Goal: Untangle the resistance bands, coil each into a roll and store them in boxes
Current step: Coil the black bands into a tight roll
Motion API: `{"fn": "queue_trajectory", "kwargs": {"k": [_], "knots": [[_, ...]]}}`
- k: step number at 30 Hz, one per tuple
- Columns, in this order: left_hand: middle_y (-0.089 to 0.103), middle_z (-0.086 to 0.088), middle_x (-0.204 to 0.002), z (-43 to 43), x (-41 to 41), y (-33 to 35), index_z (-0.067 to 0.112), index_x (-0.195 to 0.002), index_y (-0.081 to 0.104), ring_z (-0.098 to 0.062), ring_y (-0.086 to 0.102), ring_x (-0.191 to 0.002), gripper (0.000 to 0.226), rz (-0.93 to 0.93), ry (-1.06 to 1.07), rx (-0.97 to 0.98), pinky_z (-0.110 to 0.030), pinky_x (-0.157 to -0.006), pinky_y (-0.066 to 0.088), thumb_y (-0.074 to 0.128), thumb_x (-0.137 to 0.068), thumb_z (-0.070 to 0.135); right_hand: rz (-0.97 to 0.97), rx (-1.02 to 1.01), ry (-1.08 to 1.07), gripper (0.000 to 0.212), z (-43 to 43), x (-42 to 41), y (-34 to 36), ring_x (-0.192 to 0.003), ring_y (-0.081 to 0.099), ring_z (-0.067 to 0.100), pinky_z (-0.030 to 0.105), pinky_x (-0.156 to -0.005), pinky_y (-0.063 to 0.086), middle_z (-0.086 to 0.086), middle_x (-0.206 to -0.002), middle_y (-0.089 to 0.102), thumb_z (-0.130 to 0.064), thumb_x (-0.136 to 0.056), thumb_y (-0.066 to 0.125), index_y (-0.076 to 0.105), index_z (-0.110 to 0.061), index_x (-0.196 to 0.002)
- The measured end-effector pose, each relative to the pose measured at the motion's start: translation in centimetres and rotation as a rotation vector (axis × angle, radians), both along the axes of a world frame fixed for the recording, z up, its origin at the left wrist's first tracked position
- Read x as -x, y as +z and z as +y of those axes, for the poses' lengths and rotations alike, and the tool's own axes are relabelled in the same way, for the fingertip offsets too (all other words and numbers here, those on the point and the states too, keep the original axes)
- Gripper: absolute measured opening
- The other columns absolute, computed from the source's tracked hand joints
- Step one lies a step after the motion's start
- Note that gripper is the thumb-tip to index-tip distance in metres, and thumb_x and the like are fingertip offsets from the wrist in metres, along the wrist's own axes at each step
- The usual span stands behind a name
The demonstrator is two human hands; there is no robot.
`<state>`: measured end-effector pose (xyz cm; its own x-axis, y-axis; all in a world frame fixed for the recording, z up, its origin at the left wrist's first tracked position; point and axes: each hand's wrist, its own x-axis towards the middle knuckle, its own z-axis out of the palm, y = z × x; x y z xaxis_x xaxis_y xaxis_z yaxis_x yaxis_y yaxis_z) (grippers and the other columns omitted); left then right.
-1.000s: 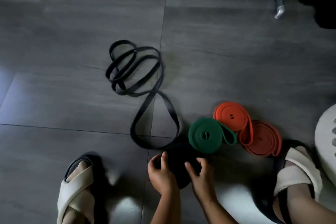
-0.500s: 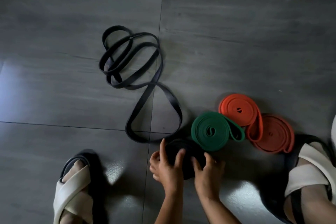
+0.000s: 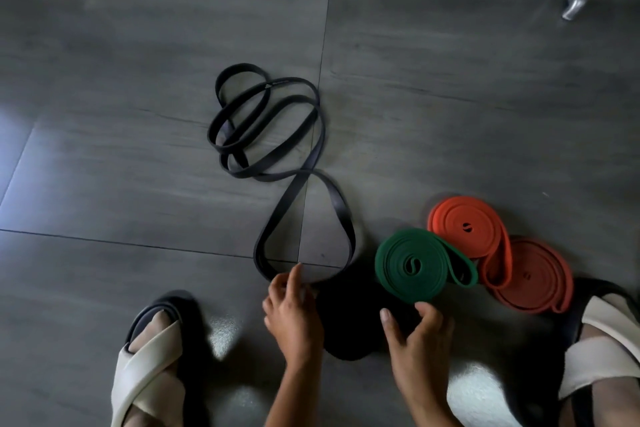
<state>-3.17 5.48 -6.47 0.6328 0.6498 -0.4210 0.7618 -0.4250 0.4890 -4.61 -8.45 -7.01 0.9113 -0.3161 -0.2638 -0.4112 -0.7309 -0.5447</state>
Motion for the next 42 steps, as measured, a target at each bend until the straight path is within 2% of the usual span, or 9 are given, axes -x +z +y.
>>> {"fn": "queue_trajectory", "kwargs": {"k": [5, 9, 13, 16, 20, 24, 29, 38, 42], "knots": [[0.044, -0.004, -0.126, 3.8, -0.7, 0.2, 0.022, -0.118, 0.056, -0.025, 0.041, -0.113, 0.030, 0.242, -0.401, -0.057, -0.030, -0.092, 0.035, 0.053, -0.088, 0.025, -0.101, -0.144, 0.011, 0.049, 0.7, -0.7, 1.8, -0.068, 0.053, 0.026, 0.039, -0.066, 0.047, 0.015, -0.089, 0.050, -0.038, -0.072, 0.063, 0.056, 0.004, -0.097], [0.046, 0.000, -0.112, 5.3, -3.1, 5.5, 0.012, -0.084, 0.063, -0.021, 0.045, -0.100, 0.026, -0.029, -0.377, -0.124, -0.026, -0.081, 0.038, 0.070, -0.076, 0.036, -0.184, -0.260, 0.164, 0.038, 2.0, -2.6, 5.1, -0.070, 0.048, 0.004, 0.016, -0.071, 0.040, 0.010, -0.095, 0.048, -0.018, -0.074, 0.070, 0.056, 0.002, -0.102], [0.040, -0.001, -0.111, 5.5, -6.0, 14.9, 0.009, -0.076, 0.055, -0.022, 0.051, -0.090, 0.020, -0.332, -0.438, -0.115, -0.026, -0.070, 0.040, 0.072, -0.074, 0.019, -0.194, -0.383, 0.349, 0.060, 3.9, -5.6, 10.6, -0.103, 0.052, 0.020, 0.037, -0.093, 0.046, 0.000, -0.114, 0.044, -0.044, -0.074, 0.060, 0.049, -0.007, -0.121], [0.042, 0.006, -0.091, 4.7, -6.9, 22.4, 0.021, -0.071, 0.045, -0.016, 0.048, -0.077, 0.024, -0.364, -0.561, -0.020, -0.025, -0.063, 0.036, 0.067, -0.075, 0.013, -0.280, -0.433, 0.532, 0.073, 5.6, -7.8, 16.3, -0.129, 0.024, -0.002, 0.010, -0.106, 0.020, -0.017, -0.136, 0.026, -0.046, -0.072, 0.060, 0.026, -0.031, -0.135], [0.062, -0.001, -0.078, 5.2, -6.5, 30.4, 0.029, -0.072, 0.046, -0.023, 0.059, -0.074, 0.035, -0.474, -0.535, 0.241, -0.035, -0.070, 0.050, 0.067, -0.074, 0.002, -0.415, -0.574, 0.692, 0.049, 7.2, -10.0, 25.3, -0.101, 0.040, -0.025, -0.002, -0.087, 0.030, -0.016, -0.113, 0.051, -0.023, -0.069, 0.069, 0.053, -0.039, -0.113], [0.059, -0.007, -0.074, 7.1, -4.8, 37.5, 0.012, -0.087, 0.047, -0.020, 0.054, -0.057, 0.028, -0.588, -0.370, 0.509, -0.031, -0.055, 0.049, 0.069, -0.076, -0.003, -0.275, -0.706, 0.852, 0.029, 7.1, -9.9, 33.2, -0.066, 0.058, -0.009, 0.007, -0.064, 0.043, -0.016, -0.074, 0.062, -0.004, -0.074, 0.071, 0.058, -0.029, -0.083], [0.057, -0.007, -0.067, 8.0, -1.9, 42.8, 0.008, -0.078, 0.056, -0.010, 0.053, -0.053, 0.013, -0.643, -0.255, 0.606, -0.017, -0.045, 0.043, 0.068, -0.079, 0.011, -0.461, -0.579, 0.917, 0.029, 5.9, -8.6, 40.8, -0.085, 0.059, -0.001, 0.011, -0.073, 0.045, -0.012, -0.088, 0.064, -0.012, -0.075, 0.071, 0.061, -0.037, -0.088], [0.056, -0.003, -0.056, 5.7, -1.0, 42.0, 0.007, -0.066, 0.066, -0.006, 0.047, -0.042, 0.010, -0.644, 0.050, 1.408, -0.012, -0.038, 0.039, 0.062, -0.066, 0.016, -0.491, -0.833, 0.757, 0.021, 4.9, -7.1, 41.1, -0.079, 0.065, 0.003, 0.014, -0.075, 0.048, -0.014, -0.085, 0.070, -0.031, -0.063, 0.078, 0.068, -0.029, -0.081], [0.058, -0.005, -0.066, 5.4, -2.0, 40.6, 0.011, -0.078, 0.053, -0.011, 0.053, -0.053, 0.013, -0.734, -0.018, 1.053, -0.019, -0.050, 0.047, 0.065, -0.074, 0.016, -0.575, -0.690, 0.758, 0.021, 5.2, -7.7, 40.4, -0.087, 0.062, 0.002, 0.009, -0.075, 0.045, -0.014, -0.092, 0.067, -0.036, -0.067, 0.071, 0.064, -0.036, -0.087]]}}
